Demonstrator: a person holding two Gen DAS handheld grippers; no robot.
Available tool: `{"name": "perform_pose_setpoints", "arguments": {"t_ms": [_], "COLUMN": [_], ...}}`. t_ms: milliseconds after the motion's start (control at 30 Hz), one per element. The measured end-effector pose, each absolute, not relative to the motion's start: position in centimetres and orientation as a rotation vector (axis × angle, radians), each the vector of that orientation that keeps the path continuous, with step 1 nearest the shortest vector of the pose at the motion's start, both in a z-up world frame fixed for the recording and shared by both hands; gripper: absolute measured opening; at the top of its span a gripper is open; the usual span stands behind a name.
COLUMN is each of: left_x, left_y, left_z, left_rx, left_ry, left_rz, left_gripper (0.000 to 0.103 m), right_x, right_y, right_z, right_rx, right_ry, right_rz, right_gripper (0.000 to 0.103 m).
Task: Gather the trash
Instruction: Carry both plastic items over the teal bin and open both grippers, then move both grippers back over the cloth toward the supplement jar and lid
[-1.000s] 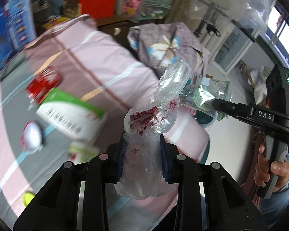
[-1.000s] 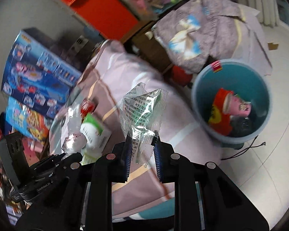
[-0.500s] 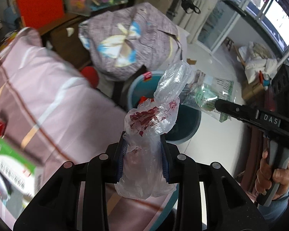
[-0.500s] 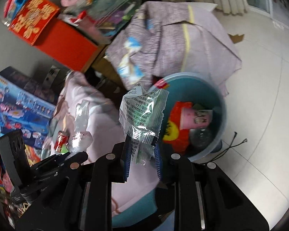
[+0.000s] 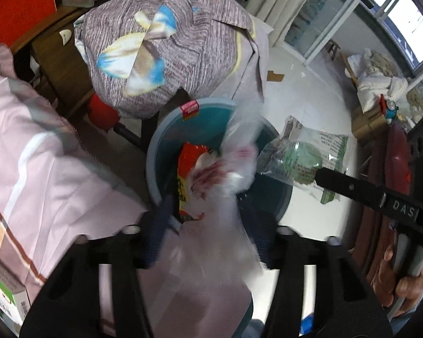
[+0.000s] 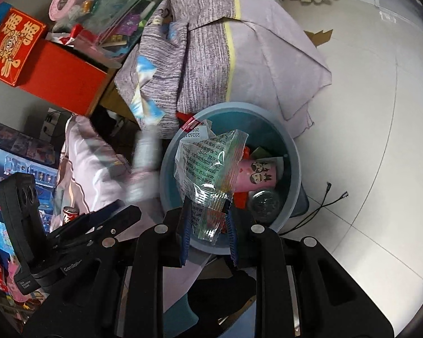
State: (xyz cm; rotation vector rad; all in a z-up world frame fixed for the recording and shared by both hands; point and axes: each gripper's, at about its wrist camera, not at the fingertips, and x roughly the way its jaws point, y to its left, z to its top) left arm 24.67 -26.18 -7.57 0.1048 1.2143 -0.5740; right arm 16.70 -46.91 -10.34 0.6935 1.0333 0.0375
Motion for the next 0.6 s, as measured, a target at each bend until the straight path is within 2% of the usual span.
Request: {"name": "perform_pose_setpoints", "arguments": {"t_ms": [33,100,200,367,567,600], "left_x": [24.7,24.9,24.9,24.6,24.1,24.0], "left_y": [-26.3,-26.3,-25.8,-24.7,-23.5,-23.3], "left_z": [-7.5,-7.6,-7.6,-7.8,-8.2,-8.2], "left_rx": [0.107,0.104,0.098,0.064,0.04,0.038], "left_ry": [1.211,1.207,1.199,1.218,1.237,1.239], "left_rz": [-0.571,-0.566,-0.56,-0.567,-0.558,-0.56], "left_gripper": [0.066,0.079,0.086,0.091,0.092,0.092], "right_x": [16.8,17.2,17.7,18.6,19.4,19.4], "right_y": [-46.9,-46.9,-46.7,-45.8,-44.6,-44.4], "right_z": [-10.4,-10.6,-10.7,-10.8,-10.7,-10.6], "right_rx": [0.693,0.691,0.687,0.67,0.651,0.642], "right_ry": [1.036,1.043,1.054,1.068,1.07,1.071], "right_rz": [0.034,0.029,0.031,0.046,0.058,0.053], "right_gripper": [0.021,0.021,0.021,0.021,0.022,0.034]}}
